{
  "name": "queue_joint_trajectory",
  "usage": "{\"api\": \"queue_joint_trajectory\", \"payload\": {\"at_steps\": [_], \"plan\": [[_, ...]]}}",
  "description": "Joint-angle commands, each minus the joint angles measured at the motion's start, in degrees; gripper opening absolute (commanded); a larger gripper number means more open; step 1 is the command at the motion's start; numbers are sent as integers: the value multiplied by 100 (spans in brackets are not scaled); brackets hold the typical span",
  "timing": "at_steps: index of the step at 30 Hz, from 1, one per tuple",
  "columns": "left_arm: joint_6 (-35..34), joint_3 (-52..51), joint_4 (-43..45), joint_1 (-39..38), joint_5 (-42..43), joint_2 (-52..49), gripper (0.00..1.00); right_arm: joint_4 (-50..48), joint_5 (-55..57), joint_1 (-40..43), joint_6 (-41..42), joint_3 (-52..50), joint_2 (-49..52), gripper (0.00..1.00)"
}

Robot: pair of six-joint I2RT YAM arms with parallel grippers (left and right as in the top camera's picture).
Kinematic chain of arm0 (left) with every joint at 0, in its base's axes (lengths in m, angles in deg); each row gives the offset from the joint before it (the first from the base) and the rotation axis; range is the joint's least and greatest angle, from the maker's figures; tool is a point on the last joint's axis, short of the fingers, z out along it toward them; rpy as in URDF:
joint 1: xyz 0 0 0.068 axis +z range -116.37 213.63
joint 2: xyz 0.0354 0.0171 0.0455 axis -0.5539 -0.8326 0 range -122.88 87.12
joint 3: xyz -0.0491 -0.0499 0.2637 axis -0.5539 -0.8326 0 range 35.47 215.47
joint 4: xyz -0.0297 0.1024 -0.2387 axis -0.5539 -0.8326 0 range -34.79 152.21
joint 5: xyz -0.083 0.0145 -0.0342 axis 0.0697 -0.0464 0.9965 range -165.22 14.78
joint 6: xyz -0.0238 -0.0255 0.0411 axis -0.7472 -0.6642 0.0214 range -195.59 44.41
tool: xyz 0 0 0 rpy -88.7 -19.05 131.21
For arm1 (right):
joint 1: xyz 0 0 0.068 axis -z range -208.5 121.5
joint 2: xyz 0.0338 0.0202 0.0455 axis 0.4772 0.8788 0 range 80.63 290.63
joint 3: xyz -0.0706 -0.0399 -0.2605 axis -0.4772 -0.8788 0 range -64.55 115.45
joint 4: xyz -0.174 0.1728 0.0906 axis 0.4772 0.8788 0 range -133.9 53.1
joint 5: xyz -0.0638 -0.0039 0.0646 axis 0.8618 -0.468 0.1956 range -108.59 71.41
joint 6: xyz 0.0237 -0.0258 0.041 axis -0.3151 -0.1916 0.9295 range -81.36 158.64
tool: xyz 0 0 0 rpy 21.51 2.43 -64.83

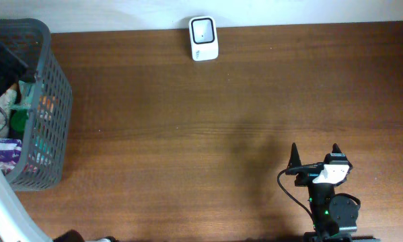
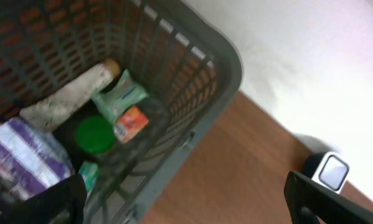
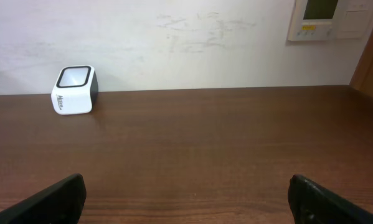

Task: Scan the item barcode
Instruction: 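Move the left gripper over the grey basket and reach inside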

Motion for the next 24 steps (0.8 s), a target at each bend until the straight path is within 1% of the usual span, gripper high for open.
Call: {"api": "queue_joint_trajectory", "payload": {"at_steps": [1, 3, 4, 5, 8, 13, 14, 16, 17, 20, 24], "plan": [[20, 470, -160, 313, -507, -481, 99, 17, 9, 33, 31, -52, -37, 99], [-400, 468, -236, 461, -1314, -708, 99, 17, 9, 33, 31, -52, -37, 99], [-632, 468, -376, 531, -1582, -872, 99, 17, 9, 33, 31, -52, -37, 99], [-713, 468, -479, 562, -1650, -992, 99, 17, 9, 33, 31, -52, -37, 98], [-717, 461, -787, 664, -1635, -1541, 99, 17, 9, 33, 31, -52, -37, 99], [-721, 461, -1062, 837, -1639, -2275, 99, 17, 9, 33, 31, -52, -37, 98], [-835, 461, -1119, 896, -1657, -2452, 98, 17, 9, 33, 31, -52, -37, 99], [-1132, 461, -1263, 1012, -1801, -2712, 98, 17, 7, 33, 31, -52, -37, 99], [-1128, 459, -1287, 1075, -1805, -2835, 98, 17, 9, 33, 31, -52, -37, 99], [-1130, 439, -1320, 1231, -1875, -3088, 98, 17, 9, 33, 31, -52, -37, 99], [-1130, 420, -1333, 1241, -2041, -3167, 98, 17, 9, 33, 31, -52, -37, 99]]}}
